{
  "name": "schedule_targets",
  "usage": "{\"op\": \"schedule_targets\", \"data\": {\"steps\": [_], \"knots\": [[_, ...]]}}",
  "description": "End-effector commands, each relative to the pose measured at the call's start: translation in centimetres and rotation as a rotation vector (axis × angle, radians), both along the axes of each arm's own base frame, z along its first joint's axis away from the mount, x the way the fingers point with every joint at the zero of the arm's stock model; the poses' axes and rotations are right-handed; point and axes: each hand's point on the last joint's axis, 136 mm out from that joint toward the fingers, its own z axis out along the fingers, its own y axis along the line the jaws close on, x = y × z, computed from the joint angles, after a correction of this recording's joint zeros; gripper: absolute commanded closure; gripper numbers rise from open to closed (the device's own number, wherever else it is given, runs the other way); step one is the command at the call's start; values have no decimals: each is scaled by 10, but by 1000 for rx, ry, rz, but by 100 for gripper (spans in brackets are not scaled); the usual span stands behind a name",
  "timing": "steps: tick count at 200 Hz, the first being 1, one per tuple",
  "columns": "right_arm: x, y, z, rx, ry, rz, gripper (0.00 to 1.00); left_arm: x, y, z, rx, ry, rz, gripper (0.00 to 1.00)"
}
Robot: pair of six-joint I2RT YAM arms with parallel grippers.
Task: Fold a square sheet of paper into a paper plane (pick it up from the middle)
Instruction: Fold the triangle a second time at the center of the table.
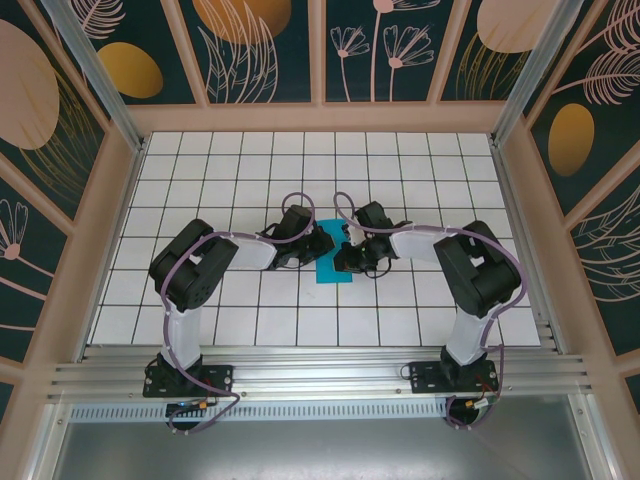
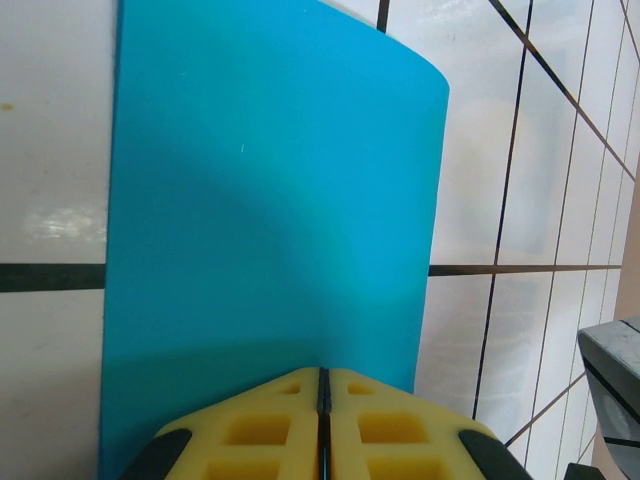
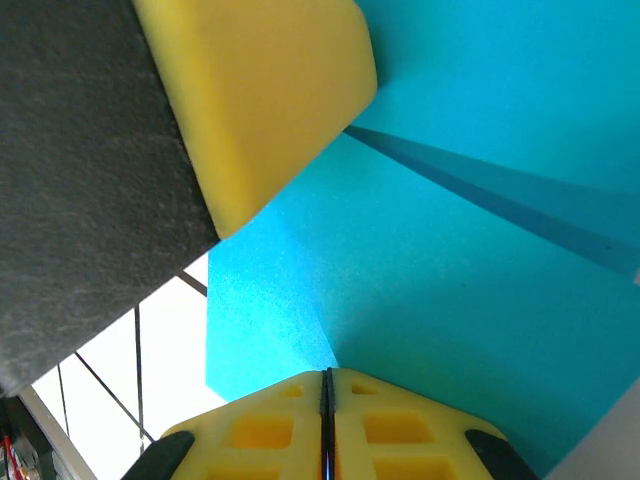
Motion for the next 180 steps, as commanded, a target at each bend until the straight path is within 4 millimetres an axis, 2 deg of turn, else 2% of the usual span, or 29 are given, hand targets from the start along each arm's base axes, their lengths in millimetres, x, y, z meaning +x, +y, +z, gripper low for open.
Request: {"op": "schedule_targets", "data": {"steps": [1, 70, 117, 122, 133, 180], "knots": [[-6, -7, -8, -47, 29, -3, 89, -25, 31, -48, 176, 119, 9, 88], [-12, -11, -3, -39, 37, -8, 87, -27, 34, -52, 190, 126, 9, 88], [-28, -13, -10, -3, 96, -17, 86, -29, 36, -56, 199, 133, 9, 89], [-22, -20, -11, -3, 96, -48, 86, -29, 36, -56, 201, 134, 9, 89], [-23, -24, -14, -7, 108, -62, 85, -30, 36, -57, 201, 135, 8, 89], [-24, -29, -8, 7, 109, -82, 85, -30, 38, -57, 206, 137, 9, 89]]}}
